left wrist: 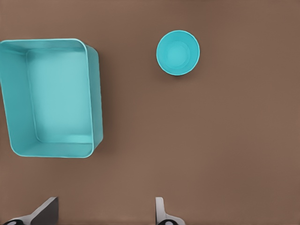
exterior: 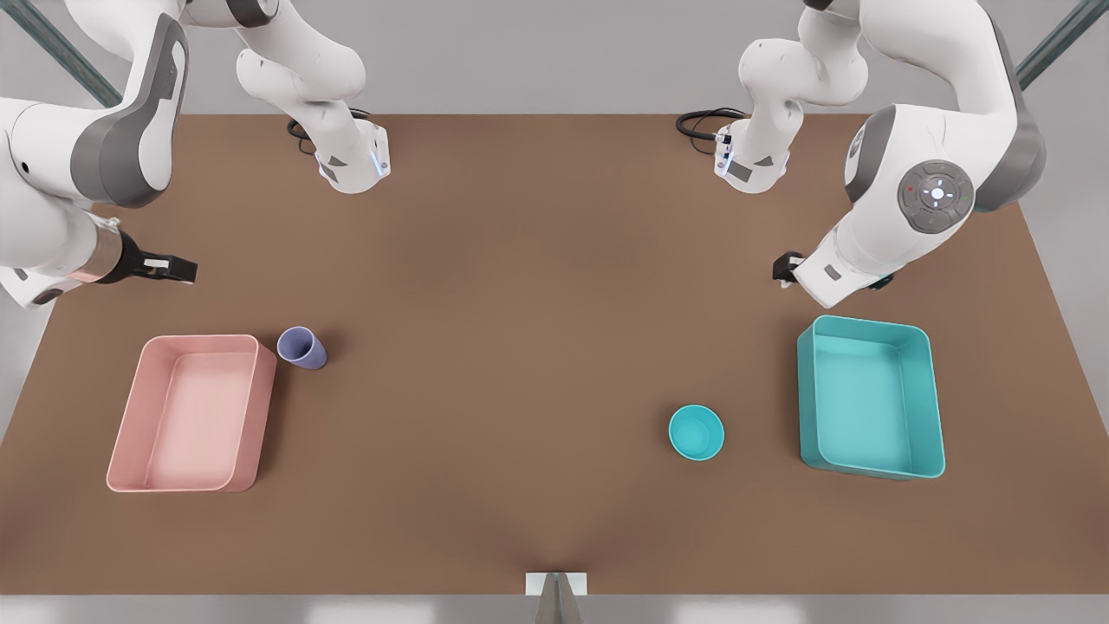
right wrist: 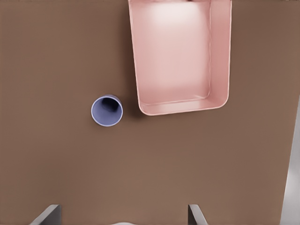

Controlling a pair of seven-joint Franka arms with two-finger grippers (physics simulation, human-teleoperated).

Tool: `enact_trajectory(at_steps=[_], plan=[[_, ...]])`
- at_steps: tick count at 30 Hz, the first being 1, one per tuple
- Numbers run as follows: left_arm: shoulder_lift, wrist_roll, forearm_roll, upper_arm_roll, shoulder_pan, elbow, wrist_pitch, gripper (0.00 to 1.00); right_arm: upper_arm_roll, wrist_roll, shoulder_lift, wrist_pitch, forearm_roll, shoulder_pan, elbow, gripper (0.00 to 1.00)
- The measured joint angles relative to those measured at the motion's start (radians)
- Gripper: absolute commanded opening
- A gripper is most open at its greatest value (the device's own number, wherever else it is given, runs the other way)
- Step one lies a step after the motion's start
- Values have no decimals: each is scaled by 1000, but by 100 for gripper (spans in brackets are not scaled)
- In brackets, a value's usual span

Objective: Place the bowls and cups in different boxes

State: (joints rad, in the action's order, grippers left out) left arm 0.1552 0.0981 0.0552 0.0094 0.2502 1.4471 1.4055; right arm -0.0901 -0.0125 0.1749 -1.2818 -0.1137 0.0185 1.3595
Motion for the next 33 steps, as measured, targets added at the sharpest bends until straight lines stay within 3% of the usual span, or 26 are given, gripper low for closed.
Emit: enact_trajectory(at_steps=[3, 7, 10, 19, 25, 26, 29, 33], plan=[[67, 6, -15, 3, -2, -2, 31, 100, 0, -1, 16, 0, 0, 18, 2, 100], [439, 6, -87, 2, -14, -100, 255, 100, 4, 2, 180, -55, 46, 115, 58, 100], [624, 3, -166, -13, -72, -103, 490, 100, 5, 0, 191, -202, 79, 99, 216, 100], [642, -20, -253, -59, -120, -6, 783, 100, 4, -49, 27, -653, 120, 110, 651, 100], [681, -29, -283, -61, -108, 2, 839, 100, 2, -66, 7, -820, 120, 126, 786, 100], [689, -30, -288, -61, -108, 3, 844, 91, 1, -68, 11, -843, 120, 124, 799, 100], [699, -33, -298, -61, -108, 4, 854, 50, -4, -74, 27, -895, 119, 115, 821, 100], [688, -28, -311, -63, -106, 4, 857, 23, -5, -80, 55, -940, 118, 113, 829, 100]])
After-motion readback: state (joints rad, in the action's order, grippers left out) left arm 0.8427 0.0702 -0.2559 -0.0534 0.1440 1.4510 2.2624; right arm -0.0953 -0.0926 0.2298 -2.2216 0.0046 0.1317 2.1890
